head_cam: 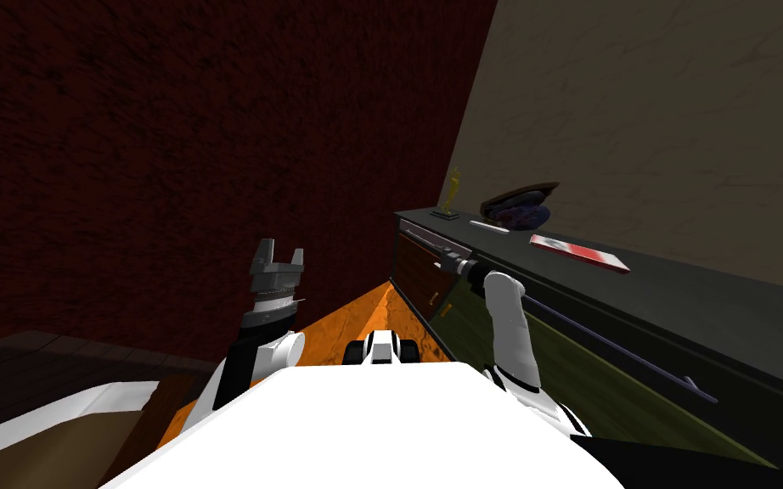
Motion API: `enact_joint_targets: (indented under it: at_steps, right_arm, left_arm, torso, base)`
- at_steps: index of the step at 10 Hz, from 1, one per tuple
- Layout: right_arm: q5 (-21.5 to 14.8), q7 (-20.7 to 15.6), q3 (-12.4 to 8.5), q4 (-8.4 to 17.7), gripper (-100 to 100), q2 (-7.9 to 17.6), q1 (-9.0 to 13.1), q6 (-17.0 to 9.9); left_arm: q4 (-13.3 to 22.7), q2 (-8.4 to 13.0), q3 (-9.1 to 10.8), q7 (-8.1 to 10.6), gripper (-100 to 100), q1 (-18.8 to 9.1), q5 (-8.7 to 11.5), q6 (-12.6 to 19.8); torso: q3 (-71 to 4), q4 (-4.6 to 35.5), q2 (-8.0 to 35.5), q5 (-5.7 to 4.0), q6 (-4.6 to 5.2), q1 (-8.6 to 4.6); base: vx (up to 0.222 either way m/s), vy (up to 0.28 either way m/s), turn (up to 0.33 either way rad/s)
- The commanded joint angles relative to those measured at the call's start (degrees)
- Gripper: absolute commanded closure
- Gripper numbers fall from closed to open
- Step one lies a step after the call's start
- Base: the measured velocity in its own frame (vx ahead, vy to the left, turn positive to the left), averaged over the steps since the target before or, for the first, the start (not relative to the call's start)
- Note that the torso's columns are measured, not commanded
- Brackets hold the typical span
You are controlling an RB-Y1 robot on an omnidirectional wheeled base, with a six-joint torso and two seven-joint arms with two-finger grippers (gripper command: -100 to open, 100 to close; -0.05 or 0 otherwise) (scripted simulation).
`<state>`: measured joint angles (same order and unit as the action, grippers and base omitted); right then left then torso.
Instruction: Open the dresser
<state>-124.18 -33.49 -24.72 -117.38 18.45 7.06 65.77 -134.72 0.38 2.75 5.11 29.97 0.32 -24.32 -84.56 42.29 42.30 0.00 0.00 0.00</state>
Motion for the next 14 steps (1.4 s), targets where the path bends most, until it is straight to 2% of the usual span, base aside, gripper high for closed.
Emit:
enact_joint_targets:
  at_steps: [1, 3, 4, 7, 9, 11, 12, 13, 14]
  right_arm:
    - [-3.3, -0.7, -0.3, 0.8, -100, 0.2, 1.4, 1.2]
    - [-7.0, -1.6, -1.0, 1.6, -100, 0.9, 3.2, 3.2]
    - [-7.7, -1.6, -1.0, 1.6, -100, 0.9, 3.2, 3.2]
    - [-12.5, -2.6, -1.8, 2.3, -100, 1.9, 5.1, 5.3]
    - [-14.5, -3.0, -2.1, 2.5, -100, 2.4, 5.9, 6.2]
    - [-13.9, -3.0, -2.1, 2.4, -100, 2.2, 5.6, 5.9]
    - [-13.9, -2.9, -2.1, 2.4, 100, 2.2, 5.6, 5.9]
    - [-15.7, -1.7, -2.0, 0.9, 100, 1.5, 5.5, 6.6]
    - [-16.1, -1.4, -1.9, 0.6, 100, 1.3, 5.5, 6.7]
  left_arm:
    - [0.0, 0.0, 0.0, 0.0, 0, 0.0, 0.0, 0.0]
    - [0.0, 0.0, 0.0, 0.0, 0, 0.0, 0.0, 0.0]
    - [0.0, 0.0, 0.0, 0.0, 0, 0.0, 0.0, 0.0]
    - [0.0, 0.0, 0.0, 0.0, 0, 0.0, 0.0, 0.0]
    - [0.0, 0.0, 0.0, 0.0, 0, 0.0, 0.0, 0.0]
    - [0.0, 0.0, 0.0, 0.0, 0, 0.0, 0.0, 0.0]
    - [0.0, 0.0, 0.0, 0.0, 0, 0.0, 0.0, 0.0]
    - [0.0, 0.0, 0.0, 0.0, 0, 0.0, 0.0, 0.0]
    - [0.0, 0.0, -0.01, 0.0, 0, 0.0, 0.0, 0.0]
  torso:
    - [0.0, 0.0, 0.0, 0.0, -0.01, 0.0]
    - [0.0, 0.0, 0.0, 0.0, 0.0, -0.01]
    - [0.0, 0.0, 0.0, 0.0, -0.01, -0.01]
    - [0.0, 0.0, 0.0, 0.0, -0.01, 0.0]
    - [0.0, 0.0, 0.0, 0.0, 0.0, 0.0]
    - [0.0, 0.0, 0.0, -0.01, 0.0, -0.02]
    - [0.0, 0.0, 0.0, -0.01, 0.0, -0.01]
    - [0.0, 0.0, 0.0, 0.0, 0.0, -0.01]
    - [0.1, -0.3, 0.1, -0.15, -0.02, 0.14]
  base:
    - [0.016, 0.005, 0.017]
    - [0.019, 0.006, 0.034]
    - [0.019, 0.003, 0.018]
    - [0.019, 0.005, 0.025]
    - [0.016, 0.005, 0.013]
    - [0.004, 0.0, 0.001]
    - [0.0, 0.0, 0.0]
    - [-0.07, 0.073, 0.141]
    - [-0.145, 0.141, 0.094]
